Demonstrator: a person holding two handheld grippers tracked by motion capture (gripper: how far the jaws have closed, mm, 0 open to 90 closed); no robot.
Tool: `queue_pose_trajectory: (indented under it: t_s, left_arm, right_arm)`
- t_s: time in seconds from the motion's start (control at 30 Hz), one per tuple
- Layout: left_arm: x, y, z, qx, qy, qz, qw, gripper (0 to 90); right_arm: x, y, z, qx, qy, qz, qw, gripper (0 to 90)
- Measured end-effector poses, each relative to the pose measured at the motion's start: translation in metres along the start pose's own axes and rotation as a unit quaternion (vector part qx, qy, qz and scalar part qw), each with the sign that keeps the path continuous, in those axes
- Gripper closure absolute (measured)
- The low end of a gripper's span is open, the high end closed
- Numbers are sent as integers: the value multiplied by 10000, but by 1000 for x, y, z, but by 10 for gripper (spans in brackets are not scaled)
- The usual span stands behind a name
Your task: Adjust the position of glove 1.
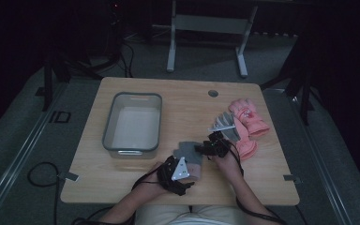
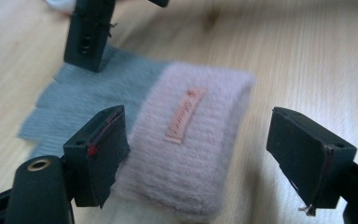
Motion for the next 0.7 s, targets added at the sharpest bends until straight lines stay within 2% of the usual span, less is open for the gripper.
queue_pose_trajectory:
  t_s: [0.07,0.13,0.2,0.23,0.27,0.37,0.47,0.53,0.57,0.63,0.7]
  left_arm:
    - [0,-4,2,-127,12,-101,9999,197]
    - [-1,-7,3,-144,1,-182,9997,199]
    - [-2,-9,3,-131,22,-295,9995,229]
    - [-4,-9,3,-96,14,-386,9992,274]
    - [-5,-9,3,-103,35,-372,9992,333]
    - [-8,-7,1,-105,14,-329,9994,418]
    - [-13,-3,-2,-101,272,-108,9995,570]
    - [-15,-3,-3,-148,308,-60,9994,616]
    - [-15,-3,-3,-148,308,-60,9994,632]
    - [-16,-2,-5,-233,301,-28,9993,655]
    - [-16,-2,-6,-294,336,14,9990,668]
  right_arm:
    - [-1,-5,3,-37,-6,-35,10000,428]
    - [-1,-5,2,-31,12,-26,10000,420]
    - [-2,-6,2,-74,74,6,9999,418]
    - [-4,-6,2,-86,143,9,9999,423]
    - [-5,-6,2,-102,206,6,9997,434]
    - [-5,-7,1,-115,167,-77,9998,465]
    - [-7,-8,-1,-179,221,-162,9995,516]
    - [-9,-10,-2,-204,169,-275,9993,597]
    - [-9,-10,-2,-204,169,-275,9993,597]
    - [-13,-12,-5,-259,73,-523,9983,690]
    - [-15,-12,-6,-234,8,-599,9979,721]
Point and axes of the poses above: each handheld gripper's, and its own axes: y roughly backward along the jaws, z roughly out of its underside, x roughly to its right, the point moved 8 cm from there along -y, roughly forward along the jaws, and after that the axes turned 15 degrees about y, right-handed, at the moved point
